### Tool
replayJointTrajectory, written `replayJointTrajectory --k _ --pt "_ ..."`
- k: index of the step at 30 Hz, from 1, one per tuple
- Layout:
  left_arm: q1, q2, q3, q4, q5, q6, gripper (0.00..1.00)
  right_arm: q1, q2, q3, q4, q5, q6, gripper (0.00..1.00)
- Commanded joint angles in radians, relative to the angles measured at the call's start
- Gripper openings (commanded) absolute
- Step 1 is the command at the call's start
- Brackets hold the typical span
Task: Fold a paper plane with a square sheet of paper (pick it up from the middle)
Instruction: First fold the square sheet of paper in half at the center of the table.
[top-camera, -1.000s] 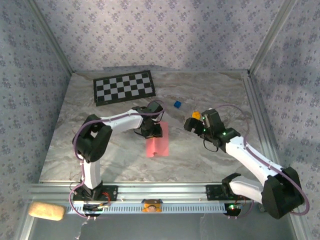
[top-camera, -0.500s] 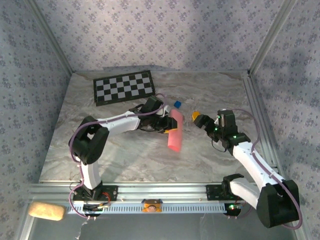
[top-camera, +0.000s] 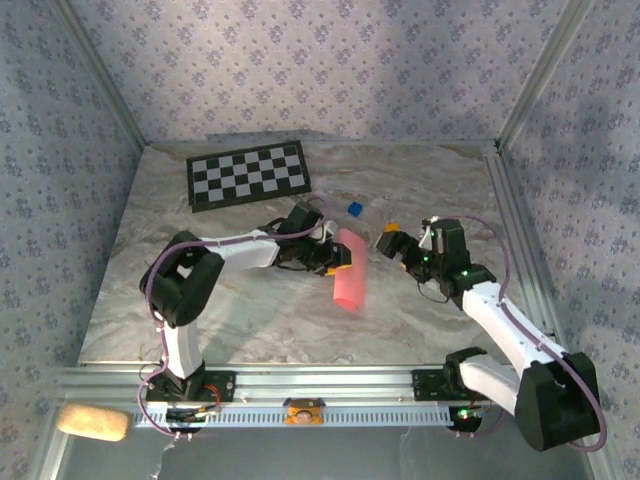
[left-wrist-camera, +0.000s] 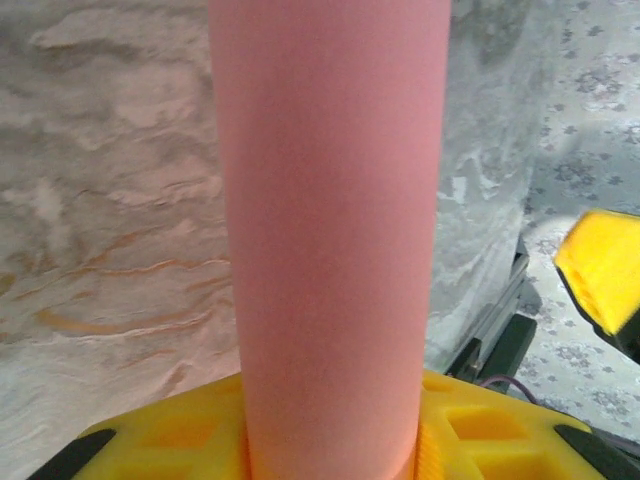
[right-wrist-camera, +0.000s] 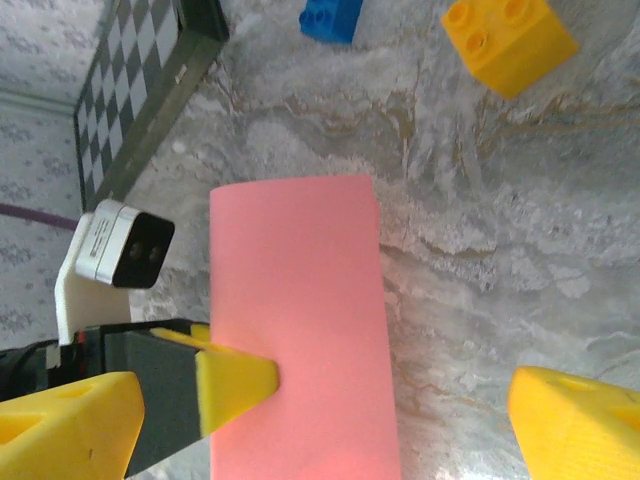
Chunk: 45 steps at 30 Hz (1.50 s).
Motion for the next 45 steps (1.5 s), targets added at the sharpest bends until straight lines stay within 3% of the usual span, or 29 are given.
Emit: replayJointTrajectory --k 1,9,20,23,29,40,45 --pt "0.004 0.033 -0.013 0.016 -0.021 -0.006 0.36 0.028 0.042 0.037 -0.017 -0.023 -0.034 0.96" --pt "0.001 0.042 -0.018 -0.052 -0.1 0.025 0.4 0.076 0.13 0.075 -0.038 -0.004 -0.051 0.98" --pt "-0.015 -0.044 0.012 -0.217 -0.287 0.121 0.6 0.147 0.132 0.105 -0.052 0.108 -0.114 0.98" --pt "-0.016 -0.065 0.013 -0.242 -0.323 0.137 0.61 0.147 0.149 0.127 -0.101 0.142 -0.075 0.99" --pt "-0.013 -0.077 0.025 -0.294 -0.365 0.169 0.57 0.155 0.178 0.128 -0.063 0.069 -0.105 0.93" --pt "-0.014 -0.039 0.053 -0.338 -0.358 0.211 0.56 0.157 0.188 0.11 -0.048 0.067 -0.106 0.91" --pt "-0.014 -0.024 0.056 -0.327 -0.352 0.208 0.59 0.157 0.209 0.098 -0.014 0.033 -0.088 0.85"
